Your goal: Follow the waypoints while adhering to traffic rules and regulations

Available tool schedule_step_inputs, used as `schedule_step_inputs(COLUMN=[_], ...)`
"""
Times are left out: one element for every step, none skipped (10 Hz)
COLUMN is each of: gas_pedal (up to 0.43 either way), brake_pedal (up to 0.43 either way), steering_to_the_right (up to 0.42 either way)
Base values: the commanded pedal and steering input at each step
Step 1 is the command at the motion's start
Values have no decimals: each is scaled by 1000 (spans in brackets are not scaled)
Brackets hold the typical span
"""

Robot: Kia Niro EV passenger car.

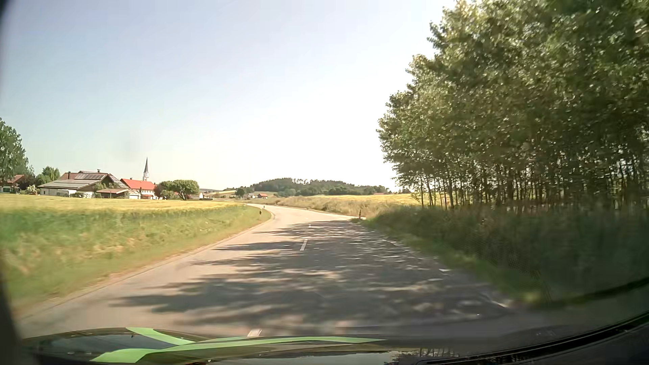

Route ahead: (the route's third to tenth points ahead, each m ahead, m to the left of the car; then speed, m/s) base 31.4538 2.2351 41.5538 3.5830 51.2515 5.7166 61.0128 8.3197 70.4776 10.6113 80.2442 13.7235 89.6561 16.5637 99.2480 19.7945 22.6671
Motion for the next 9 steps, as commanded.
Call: schedule_step_inputs(gas_pedal=[260,268,268,280,287,287,287,287,299], brake_pedal=[0,0,0,0,0,0,0,0,0], steering_to_the_right=[-22,-22,-22,-22,-22,-23,-23,-23,-23])
